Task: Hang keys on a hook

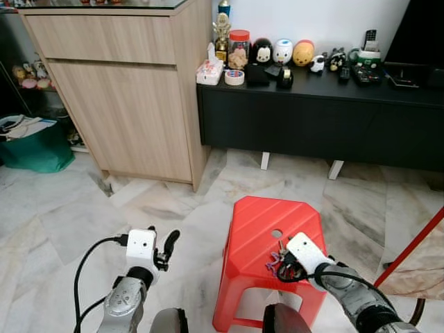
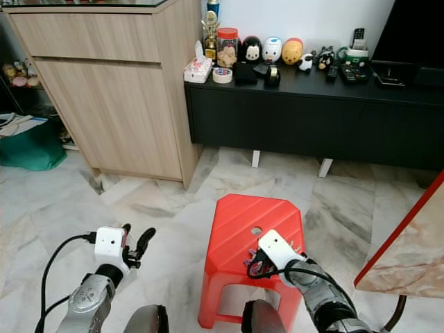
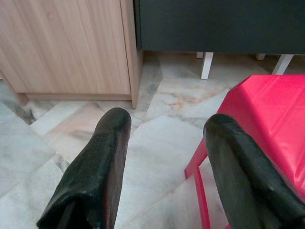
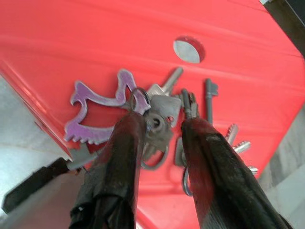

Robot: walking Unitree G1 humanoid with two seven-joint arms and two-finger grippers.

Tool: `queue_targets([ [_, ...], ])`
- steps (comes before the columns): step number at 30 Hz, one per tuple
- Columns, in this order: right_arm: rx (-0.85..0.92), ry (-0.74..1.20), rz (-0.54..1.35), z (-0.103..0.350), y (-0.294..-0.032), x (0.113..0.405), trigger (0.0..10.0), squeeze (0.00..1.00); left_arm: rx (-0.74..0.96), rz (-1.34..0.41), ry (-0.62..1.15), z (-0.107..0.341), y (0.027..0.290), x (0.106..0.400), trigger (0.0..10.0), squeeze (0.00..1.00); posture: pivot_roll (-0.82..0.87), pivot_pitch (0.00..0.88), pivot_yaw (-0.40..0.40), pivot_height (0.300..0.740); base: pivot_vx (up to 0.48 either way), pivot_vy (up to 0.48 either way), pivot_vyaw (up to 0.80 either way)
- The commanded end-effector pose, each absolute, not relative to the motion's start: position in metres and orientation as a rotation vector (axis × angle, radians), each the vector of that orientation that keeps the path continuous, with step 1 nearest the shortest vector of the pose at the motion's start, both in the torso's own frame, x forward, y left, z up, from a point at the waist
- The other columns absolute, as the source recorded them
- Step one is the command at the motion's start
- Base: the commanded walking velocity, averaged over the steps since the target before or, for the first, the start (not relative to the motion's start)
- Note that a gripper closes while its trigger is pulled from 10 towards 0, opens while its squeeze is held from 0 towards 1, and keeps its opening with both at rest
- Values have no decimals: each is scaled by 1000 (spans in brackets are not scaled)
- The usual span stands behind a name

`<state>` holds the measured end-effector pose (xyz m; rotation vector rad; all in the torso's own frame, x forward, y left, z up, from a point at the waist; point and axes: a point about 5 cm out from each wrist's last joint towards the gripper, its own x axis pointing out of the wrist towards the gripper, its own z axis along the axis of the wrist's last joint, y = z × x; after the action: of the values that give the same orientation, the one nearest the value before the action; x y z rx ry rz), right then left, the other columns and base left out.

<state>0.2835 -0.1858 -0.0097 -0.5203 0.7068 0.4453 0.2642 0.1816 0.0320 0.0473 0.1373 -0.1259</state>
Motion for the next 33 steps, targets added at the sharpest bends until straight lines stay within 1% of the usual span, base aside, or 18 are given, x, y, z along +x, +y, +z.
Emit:
queue_targets([
  [1, -481, 709, 442, -12, -186, 281, 10000, 1000, 59, -127, 148, 31, 183, 263, 10000, 0, 41, 21, -22, 597, 0, 0, 0],
  [4, -477, 711, 446, -13, -185, 280, 10000, 1000, 59, -128, 148, 30, 183, 263, 10000, 0, 43, 24, -20, 597, 0, 0, 0],
  [5, -483, 721, 441, -15, -186, 278, 10000, 176, 59, -131, 148, 31, 183, 263, 10000, 0, 43, 24, -20, 597, 0, 0, 0],
  [6, -483, 721, 441, -15, -186, 278, 10000, 176, 59, -131, 148, 31, 183, 263, 10000, 0, 43, 24, -20, 597, 0, 0, 0],
  [7, -489, 728, 436, -16, -187, 277, 10000, 0, 59, -132, 148, 31, 183, 263, 10000, 0, 42, 25, -18, 597, 0, 0, 0],
  [14, -514, 780, 391, -21, -196, 273, 10000, 0, 60, -133, 149, 31, 183, 264, 10000, 0, 44, 25, -16, 597, 0, 0, 0],
  [33, -506, 795, 380, -24, -193, 272, 10000, 0, 65, -134, 148, 31, 184, 263, 10000, 0, 53, 28, -11, 597, 0, 0, 0],
])
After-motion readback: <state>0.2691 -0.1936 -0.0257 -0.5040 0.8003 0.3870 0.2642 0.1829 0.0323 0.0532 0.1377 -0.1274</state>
